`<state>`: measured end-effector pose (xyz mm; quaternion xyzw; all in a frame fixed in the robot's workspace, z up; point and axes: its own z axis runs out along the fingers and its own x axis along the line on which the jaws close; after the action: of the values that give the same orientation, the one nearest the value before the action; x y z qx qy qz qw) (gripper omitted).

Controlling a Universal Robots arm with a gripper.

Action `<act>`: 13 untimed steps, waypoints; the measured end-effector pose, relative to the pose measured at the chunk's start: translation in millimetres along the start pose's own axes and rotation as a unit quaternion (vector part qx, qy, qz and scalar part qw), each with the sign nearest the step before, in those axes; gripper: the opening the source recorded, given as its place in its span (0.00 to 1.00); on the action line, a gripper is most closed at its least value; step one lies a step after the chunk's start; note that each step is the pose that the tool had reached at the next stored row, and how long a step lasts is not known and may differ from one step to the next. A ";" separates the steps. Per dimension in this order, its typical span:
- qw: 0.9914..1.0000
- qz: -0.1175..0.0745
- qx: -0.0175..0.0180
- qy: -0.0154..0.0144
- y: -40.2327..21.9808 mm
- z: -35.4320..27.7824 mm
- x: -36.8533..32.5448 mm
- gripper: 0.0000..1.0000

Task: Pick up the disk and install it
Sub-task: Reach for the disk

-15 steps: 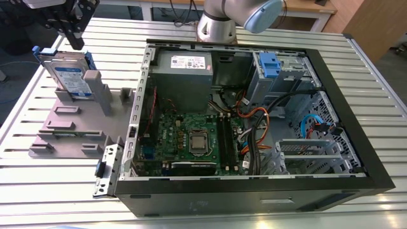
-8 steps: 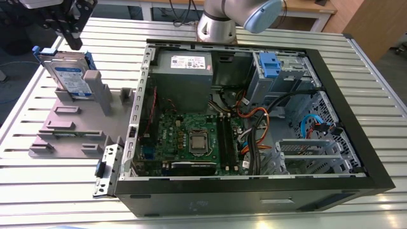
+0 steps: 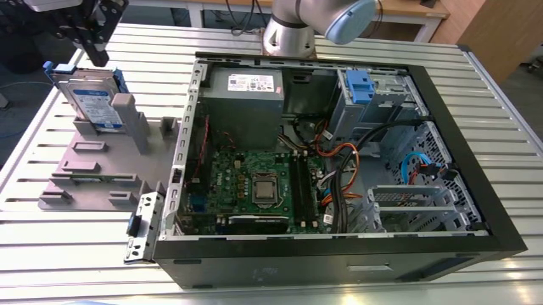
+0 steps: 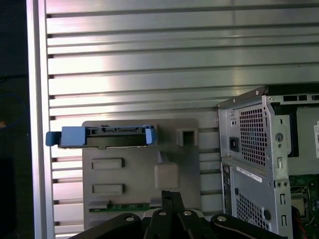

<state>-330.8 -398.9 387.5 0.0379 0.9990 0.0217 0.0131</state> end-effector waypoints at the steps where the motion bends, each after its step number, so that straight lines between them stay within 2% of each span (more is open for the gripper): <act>1: 1.000 0.000 0.000 0.000 0.0 0.0 0.2 0.11; 13: 1.000 0.000 0.000 0.000 -0.2 0.2 2.6 0.11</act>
<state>-333.4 -399.0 387.2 0.0379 0.9990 0.0217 0.0130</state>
